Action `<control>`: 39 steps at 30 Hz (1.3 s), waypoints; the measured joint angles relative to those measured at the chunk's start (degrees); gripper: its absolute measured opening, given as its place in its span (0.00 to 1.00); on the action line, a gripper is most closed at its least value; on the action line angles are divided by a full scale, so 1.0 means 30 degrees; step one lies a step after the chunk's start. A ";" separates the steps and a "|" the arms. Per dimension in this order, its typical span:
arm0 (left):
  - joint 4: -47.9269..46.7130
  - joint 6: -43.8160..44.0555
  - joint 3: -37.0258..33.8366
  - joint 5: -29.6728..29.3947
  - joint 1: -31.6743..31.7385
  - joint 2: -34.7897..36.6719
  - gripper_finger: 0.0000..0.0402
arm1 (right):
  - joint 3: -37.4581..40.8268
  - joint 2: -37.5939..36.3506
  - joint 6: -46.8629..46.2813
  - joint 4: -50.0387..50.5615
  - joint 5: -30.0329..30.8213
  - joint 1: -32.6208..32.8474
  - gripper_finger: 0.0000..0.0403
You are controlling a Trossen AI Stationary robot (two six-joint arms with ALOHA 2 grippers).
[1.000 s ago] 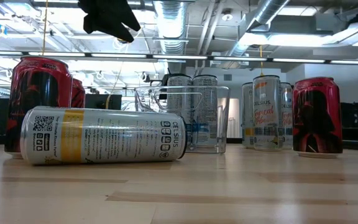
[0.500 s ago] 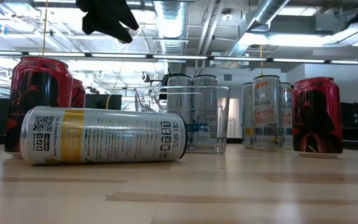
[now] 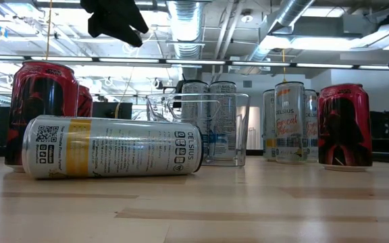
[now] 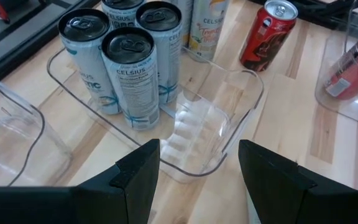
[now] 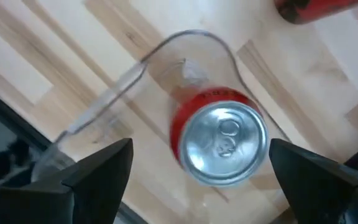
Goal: Sort soda cans
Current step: Put the red soda can into the bottom transparent bin
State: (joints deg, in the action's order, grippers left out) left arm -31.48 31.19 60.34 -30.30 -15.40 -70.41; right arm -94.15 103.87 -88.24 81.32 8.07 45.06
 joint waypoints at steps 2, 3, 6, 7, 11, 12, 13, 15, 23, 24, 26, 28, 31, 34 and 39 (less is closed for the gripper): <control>0.0000 -0.0081 0.0000 -0.0004 0.0000 0.0000 0.53 | 0.0000 -0.0596 -0.0438 0.0017 0.0286 0.0098 0.97; 0.0000 -0.0092 0.0000 0.0000 0.0000 0.0000 0.53 | 0.0000 -0.0915 -0.0680 0.0101 0.0568 0.0172 0.97; -0.0002 -0.0100 0.0000 -0.0007 0.0000 0.0000 0.53 | 0.0000 -0.1826 -0.1558 0.0548 0.1656 0.0313 0.97; -0.0002 -0.0090 0.0000 -0.0006 0.0000 0.0000 0.53 | -0.0007 -0.2095 -0.1765 0.0688 0.1940 0.0375 0.97; -0.0007 0.0145 0.0000 -0.0007 -0.0129 0.0000 0.53 | -0.0007 -0.3086 -0.2635 0.1340 0.3091 0.0188 0.95; -0.0014 0.0197 0.0000 -0.0007 -0.0213 0.0000 0.53 | -0.0014 -0.3323 -0.3025 0.1769 0.3373 -0.0010 0.95; -0.0007 0.0199 0.0000 0.0000 -0.0270 0.0000 0.53 | -0.0022 -0.3511 -0.3458 0.2367 0.3481 -0.0269 0.95; -0.0015 0.0217 0.0000 0.0000 -0.0360 0.0000 0.53 | 0.0026 -0.3801 -0.4108 0.3056 0.3448 -0.1024 0.95; -0.0022 0.1092 0.0000 -0.0007 -0.0507 0.0000 0.53 | 0.0829 -0.4714 -0.1096 0.2312 0.3391 -0.5327 0.95; -0.0027 0.1147 0.0000 -0.0007 -0.0580 0.0000 0.53 | 0.1026 -0.4713 -0.0722 0.2295 0.3235 -0.5911 0.95; -0.0036 0.1248 0.0000 -0.0007 -0.0774 0.0000 0.53 | 0.1496 -0.4706 0.0027 0.2251 0.2014 -0.7194 0.95; -0.0038 0.1358 0.0000 -0.0007 -0.0985 0.0000 0.53 | 0.2114 -0.4706 0.1078 0.1728 0.0996 -0.8332 0.95; -0.0289 0.1798 0.0000 -0.0007 -0.1332 0.0000 0.53 | 0.2992 -0.4677 0.2470 0.0919 0.0442 -0.9510 0.95; -0.0791 0.2358 0.0000 -0.0015 -0.1707 0.0000 0.53 | 0.3905 -0.4721 0.3652 -0.0345 -0.0771 -1.0412 0.95; -0.1847 0.3387 -0.0010 -0.0019 -0.2421 0.0000 0.53 | 0.5928 -0.4690 0.4252 -0.1287 -0.1740 -1.1130 0.95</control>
State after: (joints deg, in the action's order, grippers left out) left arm -37.03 41.36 60.31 -30.36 -22.66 -70.41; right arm -76.37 89.81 -75.49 77.46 2.85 11.67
